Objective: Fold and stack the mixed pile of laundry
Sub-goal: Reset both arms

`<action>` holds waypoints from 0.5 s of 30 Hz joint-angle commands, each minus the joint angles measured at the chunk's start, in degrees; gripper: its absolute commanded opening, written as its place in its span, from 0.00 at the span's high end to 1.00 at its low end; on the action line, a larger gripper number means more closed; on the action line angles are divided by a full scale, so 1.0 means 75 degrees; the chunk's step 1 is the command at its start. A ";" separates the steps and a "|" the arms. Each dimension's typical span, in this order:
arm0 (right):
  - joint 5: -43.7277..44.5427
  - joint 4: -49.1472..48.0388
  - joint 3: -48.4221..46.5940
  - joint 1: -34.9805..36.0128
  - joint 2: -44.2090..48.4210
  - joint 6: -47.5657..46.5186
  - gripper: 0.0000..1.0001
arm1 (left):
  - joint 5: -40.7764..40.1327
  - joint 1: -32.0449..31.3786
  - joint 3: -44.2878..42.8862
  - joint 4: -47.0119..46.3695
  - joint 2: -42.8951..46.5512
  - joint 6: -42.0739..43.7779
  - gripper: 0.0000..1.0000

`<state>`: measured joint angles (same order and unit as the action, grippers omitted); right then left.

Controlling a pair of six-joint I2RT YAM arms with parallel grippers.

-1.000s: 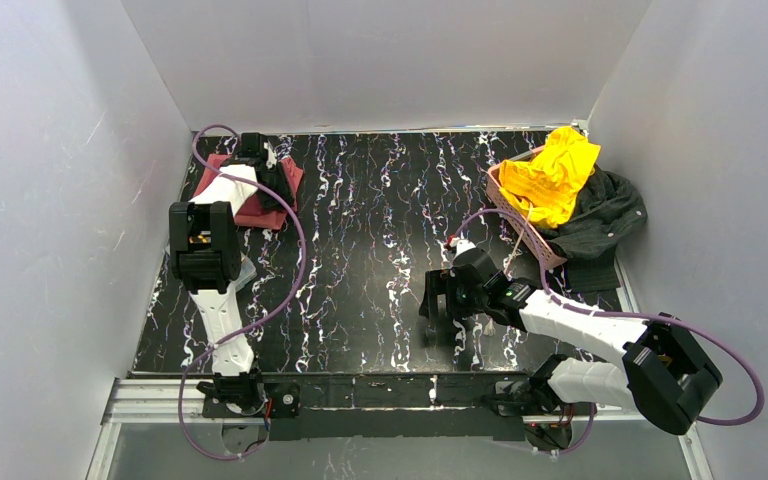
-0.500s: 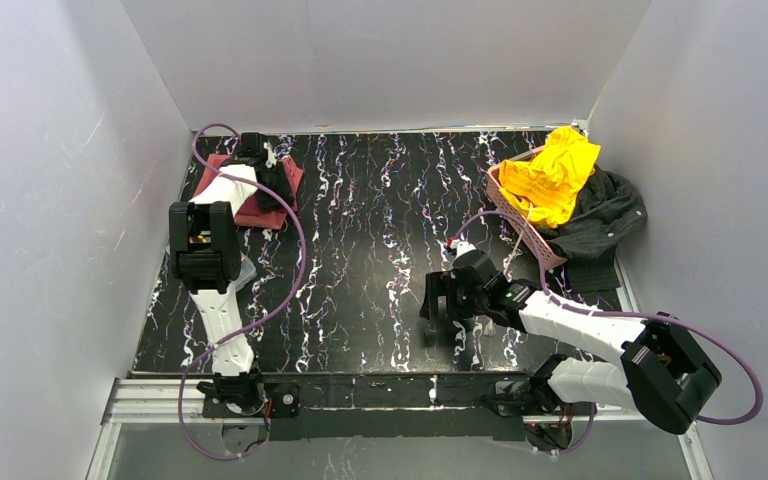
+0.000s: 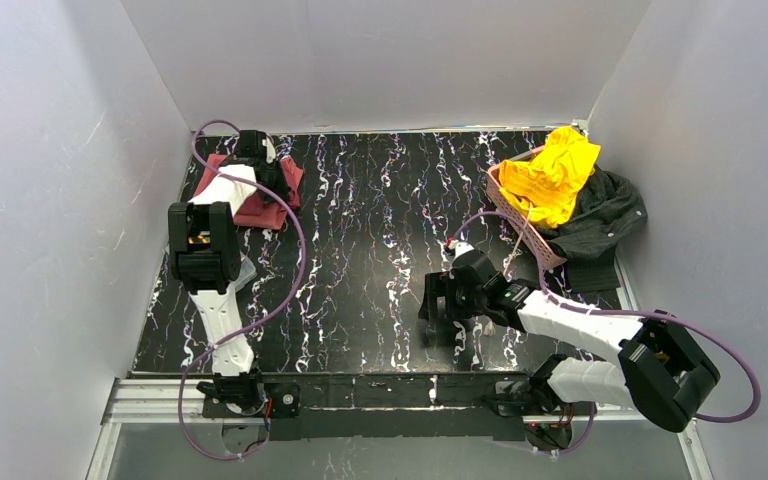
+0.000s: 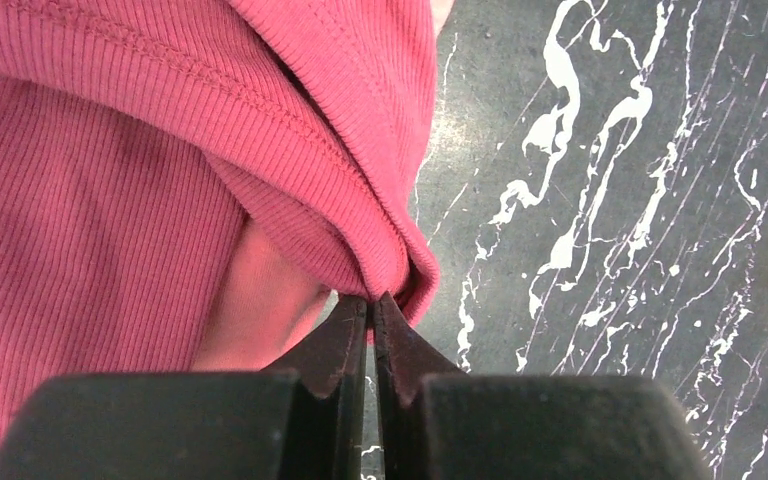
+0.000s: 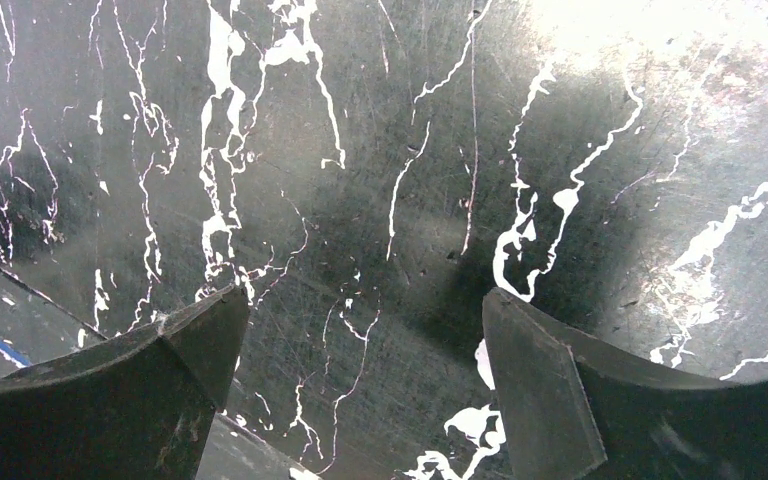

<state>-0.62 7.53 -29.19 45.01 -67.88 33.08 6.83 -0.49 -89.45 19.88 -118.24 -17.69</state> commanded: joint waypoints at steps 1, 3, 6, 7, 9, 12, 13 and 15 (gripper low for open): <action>-0.0134 -0.0165 -0.0002 -0.0023 0.0062 0.0052 0.06 | 0.0264 0.0054 0.0122 0.0287 0.1040 0.0027 1.00; -0.0114 -0.0106 0.0010 -0.0015 0.0171 0.0054 0.06 | 0.0466 0.0054 0.0161 0.0455 0.1321 0.0027 1.00; -0.0063 0.0015 0.0042 -0.0025 0.0370 0.0050 0.06 | 0.0975 0.0502 0.0135 0.0750 0.1486 0.0010 1.00; -0.0054 0.0052 0.0047 -0.0017 0.0429 0.0040 0.06 | 0.1141 0.0615 0.0123 0.0865 0.1476 0.0003 1.00; -0.0032 0.0104 0.0077 -0.0019 0.0503 0.0041 0.06 | 0.1421 0.0892 0.0065 0.1120 0.1398 0.0047 1.00; -0.0030 0.0137 0.0095 -0.0016 0.0585 0.0067 0.06 | 0.1577 0.1216 -0.0149 0.1599 0.1215 0.0283 1.00; -0.0034 0.0142 0.0104 -0.0014 0.0605 0.0092 0.06 | 0.1643 0.1329 -0.0223 0.1729 0.1167 0.0345 1.00; -0.0026 0.0134 0.0107 -0.0017 0.0630 0.0111 0.06 | 0.1735 0.1544 -0.0355 0.1902 0.1074 0.0455 1.00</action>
<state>-1.08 7.81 -29.06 45.01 -64.45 33.26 16.03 8.51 -89.19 27.66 -110.10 -16.67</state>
